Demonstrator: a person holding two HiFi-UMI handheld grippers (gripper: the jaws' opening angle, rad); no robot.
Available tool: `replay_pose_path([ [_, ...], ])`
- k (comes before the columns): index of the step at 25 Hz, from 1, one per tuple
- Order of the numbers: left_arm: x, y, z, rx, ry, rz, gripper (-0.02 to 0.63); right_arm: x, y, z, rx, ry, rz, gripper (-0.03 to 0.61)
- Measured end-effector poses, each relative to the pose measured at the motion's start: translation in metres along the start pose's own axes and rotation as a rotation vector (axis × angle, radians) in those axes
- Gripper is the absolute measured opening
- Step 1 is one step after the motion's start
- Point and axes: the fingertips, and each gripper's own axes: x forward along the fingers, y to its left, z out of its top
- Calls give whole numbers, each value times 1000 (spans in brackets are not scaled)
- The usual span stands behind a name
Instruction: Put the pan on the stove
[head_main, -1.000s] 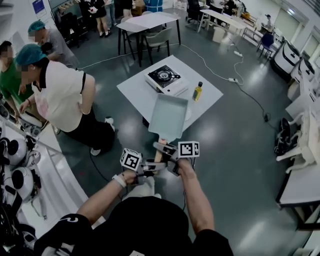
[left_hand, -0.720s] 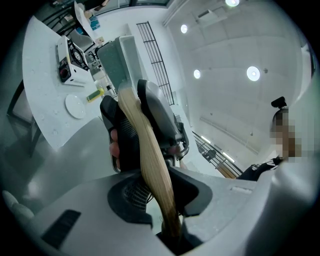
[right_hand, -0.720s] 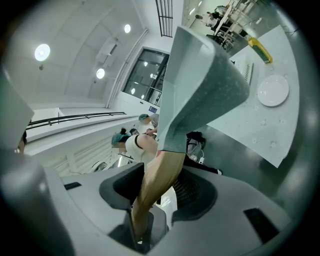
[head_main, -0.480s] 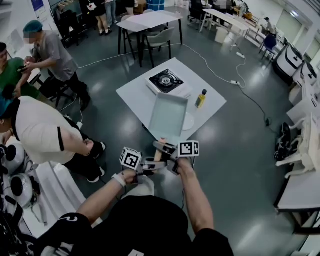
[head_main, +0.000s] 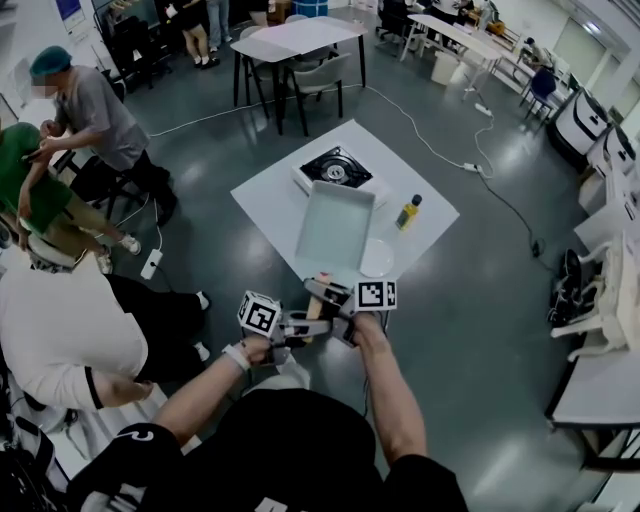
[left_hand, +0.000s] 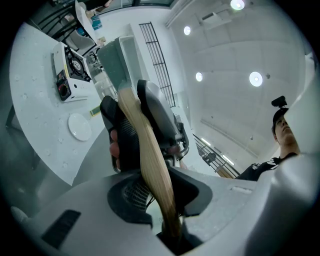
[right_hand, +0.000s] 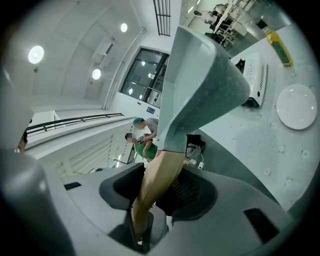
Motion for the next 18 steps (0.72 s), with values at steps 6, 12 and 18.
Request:
replay_pose_path([
  [6,-17,17,27,-11,9,-6,77,25,-12,23,16,-7,-9,167],
  [12,-32,29,51,-6,22,-20,78,44,-27,44,12,-16,-46,167],
  [18,-47,44,77,-6,32,-24,78,65,-39,65,22,-27,-71,167],
])
